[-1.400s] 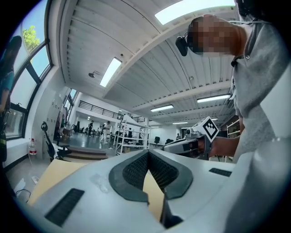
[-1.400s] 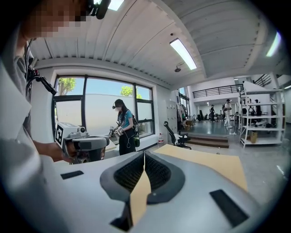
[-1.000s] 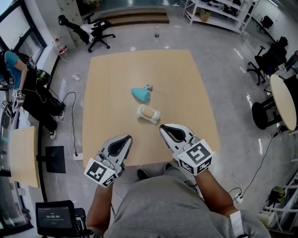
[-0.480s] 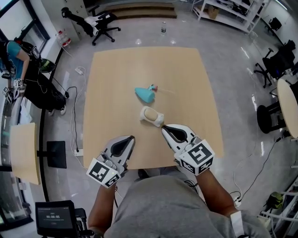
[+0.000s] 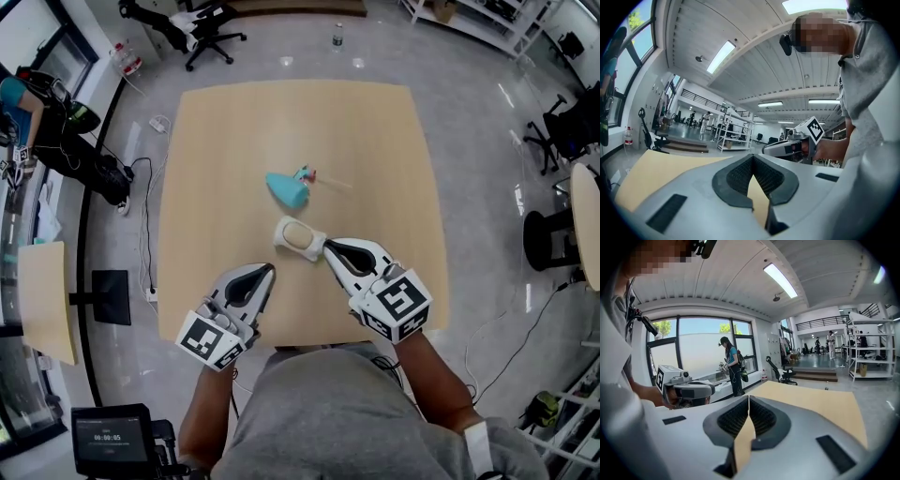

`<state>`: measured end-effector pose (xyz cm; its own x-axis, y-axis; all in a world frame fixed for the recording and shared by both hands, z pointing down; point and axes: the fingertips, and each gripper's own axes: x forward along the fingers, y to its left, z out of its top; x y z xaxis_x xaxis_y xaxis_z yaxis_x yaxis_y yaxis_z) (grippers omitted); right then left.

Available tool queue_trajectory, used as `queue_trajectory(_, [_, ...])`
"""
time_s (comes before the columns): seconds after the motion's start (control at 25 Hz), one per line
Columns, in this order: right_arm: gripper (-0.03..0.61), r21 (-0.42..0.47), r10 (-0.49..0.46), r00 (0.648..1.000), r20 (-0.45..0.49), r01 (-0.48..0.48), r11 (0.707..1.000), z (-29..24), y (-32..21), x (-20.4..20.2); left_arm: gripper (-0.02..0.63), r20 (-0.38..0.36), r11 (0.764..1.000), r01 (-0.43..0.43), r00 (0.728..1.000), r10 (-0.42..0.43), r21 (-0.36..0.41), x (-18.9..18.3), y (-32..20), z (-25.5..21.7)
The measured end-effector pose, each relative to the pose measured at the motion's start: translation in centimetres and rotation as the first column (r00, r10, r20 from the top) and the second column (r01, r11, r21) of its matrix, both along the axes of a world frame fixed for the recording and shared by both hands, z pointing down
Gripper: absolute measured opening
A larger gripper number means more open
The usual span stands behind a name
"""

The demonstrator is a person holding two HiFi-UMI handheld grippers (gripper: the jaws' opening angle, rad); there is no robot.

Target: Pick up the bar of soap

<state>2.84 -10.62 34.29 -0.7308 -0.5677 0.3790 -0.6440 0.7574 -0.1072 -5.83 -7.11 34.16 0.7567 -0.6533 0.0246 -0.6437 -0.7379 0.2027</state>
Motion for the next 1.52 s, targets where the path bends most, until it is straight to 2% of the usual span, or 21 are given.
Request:
queue_trajectory(0.56, [0.008,-0.085,-0.081,0.995,-0.057,0.076,0.993,4.7,-5.2,-1.7,0.005,0.020,0.994,0.036,0.999,-0.034,-0.106,-0.8,-5.0,4.4])
queue_trajectory(0.84, [0.008,-0.175,-0.129,0.985,-0.116,0.107,0.979,9.4,-4.9,-1.8,0.005,0.067,0.986,0.006,0.998,0.006,-0.167,-0.5,-6.0,7.6])
queue_trajectory(1.2, [0.008,-0.226,-0.147,0.973,-0.176,0.106,0.968,13.1,-5.7,-1.6,0.006,0.129,0.975,-0.002,0.991,0.032,-0.224,-0.7,-6.9,11.0])
queue_trajectory(1.52, [0.008,-0.269,-0.187,0.964,-0.189,0.132,0.954,15.5,-5.5,-2.7,0.006,0.178,0.967,-0.010,0.982,0.057,-0.255,-0.6,-7.5,13.4])
